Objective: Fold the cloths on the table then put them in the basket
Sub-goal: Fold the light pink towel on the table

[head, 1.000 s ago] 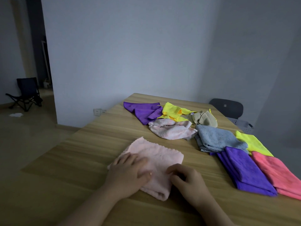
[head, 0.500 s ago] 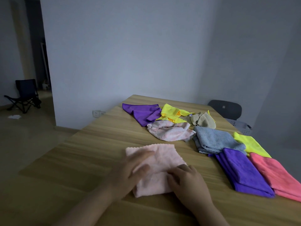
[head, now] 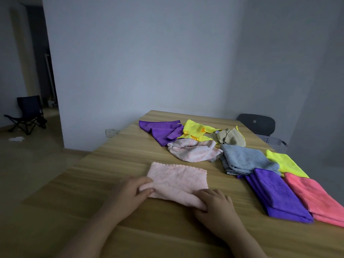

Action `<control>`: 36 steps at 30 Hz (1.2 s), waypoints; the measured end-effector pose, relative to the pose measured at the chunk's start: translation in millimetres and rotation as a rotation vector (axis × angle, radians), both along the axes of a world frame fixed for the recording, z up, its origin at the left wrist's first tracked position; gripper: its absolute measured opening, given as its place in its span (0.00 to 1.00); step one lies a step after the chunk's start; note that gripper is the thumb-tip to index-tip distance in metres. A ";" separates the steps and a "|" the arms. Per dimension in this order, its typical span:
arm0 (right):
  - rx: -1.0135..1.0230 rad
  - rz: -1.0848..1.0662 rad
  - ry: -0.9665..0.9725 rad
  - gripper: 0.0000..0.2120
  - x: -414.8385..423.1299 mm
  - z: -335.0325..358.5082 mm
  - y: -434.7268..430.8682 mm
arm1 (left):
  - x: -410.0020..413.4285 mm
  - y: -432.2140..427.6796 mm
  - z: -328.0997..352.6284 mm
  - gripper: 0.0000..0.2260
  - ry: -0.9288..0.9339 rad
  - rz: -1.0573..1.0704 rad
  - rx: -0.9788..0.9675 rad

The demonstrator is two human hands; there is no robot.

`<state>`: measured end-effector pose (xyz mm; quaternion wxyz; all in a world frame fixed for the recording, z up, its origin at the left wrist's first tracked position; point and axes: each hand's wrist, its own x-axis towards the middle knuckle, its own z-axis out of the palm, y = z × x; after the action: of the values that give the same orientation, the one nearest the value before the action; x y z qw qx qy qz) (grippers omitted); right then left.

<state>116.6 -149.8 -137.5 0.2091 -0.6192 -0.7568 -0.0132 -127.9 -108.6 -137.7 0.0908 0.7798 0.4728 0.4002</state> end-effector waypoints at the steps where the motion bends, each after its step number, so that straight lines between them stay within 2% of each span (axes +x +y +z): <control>1: 0.021 -0.015 0.068 0.11 0.4 2.5 -0.7 | 3.9 -1.1 1.2 0.03 -0.073 0.031 0.035; 2: 0.039 -0.012 0.160 0.06 1.3 4.4 -0.8 | 8.1 -2.4 3.1 0.03 -0.171 0.031 0.018; 3: 0.048 -0.008 0.265 0.04 2.7 5.5 -1.2 | 11.3 -3.3 4.6 0.07 -0.283 0.002 -0.046; 5: 0.011 -0.009 0.455 0.06 5.2 8.6 -2.3 | 10.2 -3.0 5.1 0.14 -0.362 -0.116 -0.230; 8: -0.084 0.032 0.745 0.03 5.9 14.4 -5.6 | 1.9 -2.9 2.7 0.27 -0.162 -0.248 -0.490; 10: -0.156 0.086 0.815 0.03 9.2 15.8 -5.7 | 2.1 -0.8 0.2 0.24 -0.123 -0.170 -0.497; 12: -0.242 0.155 0.805 0.11 14.6 16.0 -5.7 | 3.8 1.9 -0.9 0.09 -0.142 -0.065 -0.452; 14: -0.293 0.161 0.730 0.18 17.8 15.5 -5.7 | 5.0 3.6 -0.8 0.04 -0.164 -0.024 -0.443; 15: -0.287 0.137 0.679 0.19 18.4 13.6 -4.7 | 5.8 4.0 -1.1 0.04 -0.194 -0.034 -0.448; 17: -0.229 0.070 0.626 0.14 16.5 10.5 -2.1 | 8.2 4.1 -0.6 0.05 -0.251 -0.045 -0.452; 19: -0.156 0.011 0.672 0.04 14.7 9.0 0.6 | 12.2 4.0 -0.2 0.06 -0.301 -0.012 -0.435; 20: -0.141 -0.016 0.721 0.03 14.3 8.9 1.4 | 14.3 4.4 -0.8 0.06 -0.335 0.011 -0.422; 23: -0.116 -0.056 0.880 0.10 11.5 7.0 2.7 | 19.9 3.8 -1.9 0.05 -0.418 0.068 -0.381; 26: -0.093 -0.082 0.933 0.09 1.4 3.4 4.2 | 23.3 4.2 -4.1 0.06 -0.440 0.128 -0.363; 28: -0.088 -0.126 0.914 0.08 -3.7 1.5 9.5 | 24.4 6.4 -4.6 0.06 -0.409 0.166 -0.363; 33: -0.062 -0.392 0.706 0.15 -11.0 4.4 30.7 | 33.3 9.4 -4.0 0.25 -0.337 0.273 -0.354; 36: -0.062 -0.499 0.715 0.14 -15.2 3.3 35.6 | 38.4 11.5 -3.4 0.25 -0.249 0.316 -0.300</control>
<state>101.4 -114.2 -134.3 0.4295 -0.7547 -0.4641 0.1746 -89.5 -97.1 -141.2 0.1993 0.6187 0.6280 0.4278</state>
